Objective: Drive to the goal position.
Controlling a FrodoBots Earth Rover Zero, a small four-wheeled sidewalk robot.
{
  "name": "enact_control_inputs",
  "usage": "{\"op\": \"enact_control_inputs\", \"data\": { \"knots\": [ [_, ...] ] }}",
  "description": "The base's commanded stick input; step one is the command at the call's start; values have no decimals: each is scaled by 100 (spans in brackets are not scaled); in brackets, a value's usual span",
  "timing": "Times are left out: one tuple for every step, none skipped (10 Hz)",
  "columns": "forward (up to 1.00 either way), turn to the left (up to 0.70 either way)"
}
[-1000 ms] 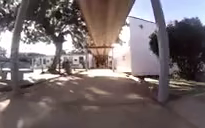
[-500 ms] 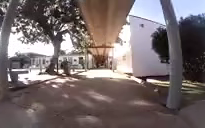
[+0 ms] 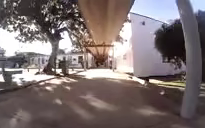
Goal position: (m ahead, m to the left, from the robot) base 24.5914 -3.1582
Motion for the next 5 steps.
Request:
{"op": "enact_control_inputs", "data": {
  "knots": [
    [70,0],
    [70,0],
    [70,0],
    [70,0],
    [70,0]
  ]
}}
